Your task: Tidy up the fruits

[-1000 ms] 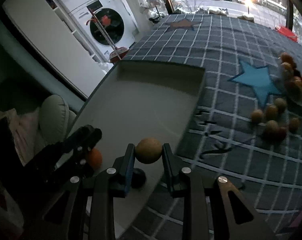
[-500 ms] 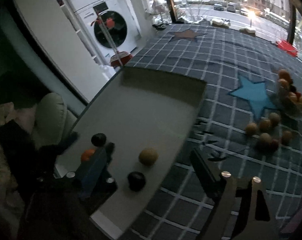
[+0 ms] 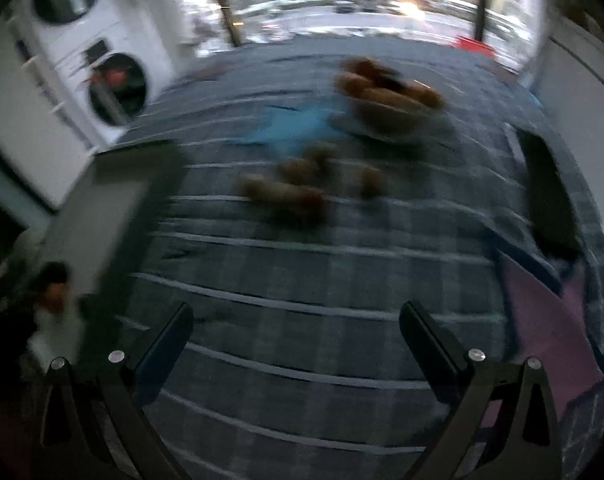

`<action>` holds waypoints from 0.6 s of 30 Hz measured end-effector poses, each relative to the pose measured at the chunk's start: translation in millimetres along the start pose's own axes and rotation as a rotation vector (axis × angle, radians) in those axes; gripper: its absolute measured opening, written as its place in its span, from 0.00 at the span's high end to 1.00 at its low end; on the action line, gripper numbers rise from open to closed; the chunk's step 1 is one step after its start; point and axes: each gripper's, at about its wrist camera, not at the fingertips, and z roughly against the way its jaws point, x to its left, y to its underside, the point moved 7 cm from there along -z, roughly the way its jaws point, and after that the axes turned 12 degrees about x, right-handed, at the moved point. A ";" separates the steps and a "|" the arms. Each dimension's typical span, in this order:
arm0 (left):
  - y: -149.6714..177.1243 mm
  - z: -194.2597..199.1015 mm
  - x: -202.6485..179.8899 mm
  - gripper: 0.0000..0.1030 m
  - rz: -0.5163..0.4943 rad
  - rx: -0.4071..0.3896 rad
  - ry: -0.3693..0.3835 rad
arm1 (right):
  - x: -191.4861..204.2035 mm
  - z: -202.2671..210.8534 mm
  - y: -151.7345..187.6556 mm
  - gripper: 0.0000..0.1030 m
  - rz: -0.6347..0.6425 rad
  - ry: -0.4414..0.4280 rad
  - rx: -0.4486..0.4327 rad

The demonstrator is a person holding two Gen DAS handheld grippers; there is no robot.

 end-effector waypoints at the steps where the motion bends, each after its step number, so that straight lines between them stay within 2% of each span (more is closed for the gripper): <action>1: -1.5 5.6 -12.0 0.24 -0.019 -0.001 0.034 | -10.7 -1.4 2.0 0.00 -0.023 0.005 0.002; 4: -0.9 19.2 -55.5 0.24 -0.097 0.006 0.122 | -51.7 -6.4 13.0 0.00 -0.110 0.031 0.007; 6: 3.6 21.9 -87.6 0.24 -0.149 0.016 0.154 | -72.4 -6.5 21.2 0.00 -0.137 0.071 0.000; 9: 13.9 12.6 -131.5 0.24 -0.214 0.034 0.136 | -89.6 -3.0 29.9 0.00 -0.119 0.158 -0.031; 11: 21.7 0.8 -155.5 0.24 -0.246 0.048 0.117 | -97.6 -3.3 34.0 0.00 -0.101 0.184 -0.042; 14: 29.2 -14.8 -173.7 0.24 -0.257 0.082 0.108 | -100.4 -2.9 38.6 0.00 -0.065 0.198 -0.055; 18: 29.9 -22.4 -174.5 0.24 -0.196 0.109 0.168 | -99.0 -1.7 41.2 0.00 -0.050 0.199 -0.092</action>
